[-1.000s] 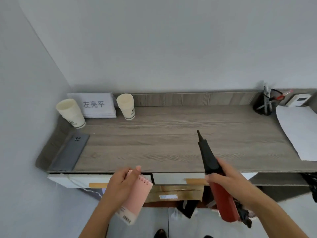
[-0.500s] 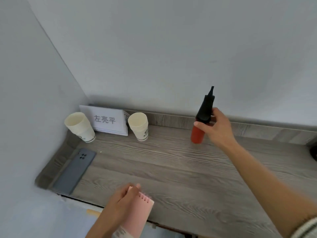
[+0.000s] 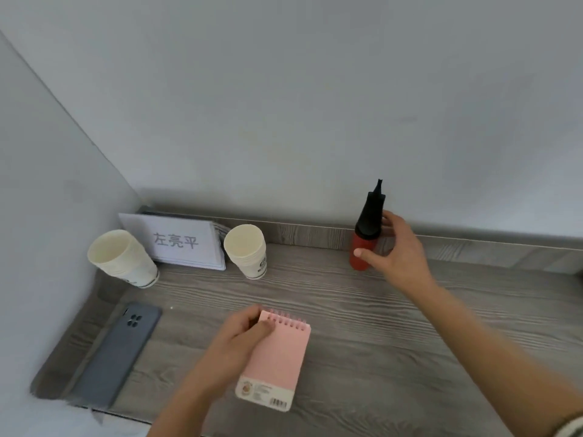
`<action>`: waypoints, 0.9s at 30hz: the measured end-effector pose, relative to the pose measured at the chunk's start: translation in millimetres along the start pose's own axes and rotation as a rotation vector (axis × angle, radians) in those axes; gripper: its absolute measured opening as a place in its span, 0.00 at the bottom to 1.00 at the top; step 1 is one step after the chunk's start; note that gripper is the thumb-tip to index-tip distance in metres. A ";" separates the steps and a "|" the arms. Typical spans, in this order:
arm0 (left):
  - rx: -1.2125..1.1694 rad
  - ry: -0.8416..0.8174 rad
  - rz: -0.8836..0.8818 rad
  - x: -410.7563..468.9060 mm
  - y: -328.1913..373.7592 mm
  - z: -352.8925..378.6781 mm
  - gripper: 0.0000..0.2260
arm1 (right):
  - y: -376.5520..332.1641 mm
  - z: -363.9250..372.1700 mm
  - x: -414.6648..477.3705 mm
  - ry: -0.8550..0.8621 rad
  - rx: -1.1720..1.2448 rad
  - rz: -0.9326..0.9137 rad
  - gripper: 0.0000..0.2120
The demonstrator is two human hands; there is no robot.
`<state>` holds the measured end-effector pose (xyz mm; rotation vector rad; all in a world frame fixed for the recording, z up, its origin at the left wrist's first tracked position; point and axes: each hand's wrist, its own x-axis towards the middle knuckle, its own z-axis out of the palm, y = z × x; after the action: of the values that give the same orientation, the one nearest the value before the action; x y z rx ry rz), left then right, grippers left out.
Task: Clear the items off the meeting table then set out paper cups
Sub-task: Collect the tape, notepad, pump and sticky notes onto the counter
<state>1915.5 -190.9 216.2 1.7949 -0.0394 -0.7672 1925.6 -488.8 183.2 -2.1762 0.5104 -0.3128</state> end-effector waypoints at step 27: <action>-0.272 0.046 0.060 38.4 9.6 59.4 0.09 | 74.7 -25.9 -29.0 -0.127 -0.278 0.404 0.12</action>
<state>1918.4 -259.4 196.7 1.5452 0.0391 -0.6550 1871.2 -534.5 138.0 -2.2721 0.9460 0.1236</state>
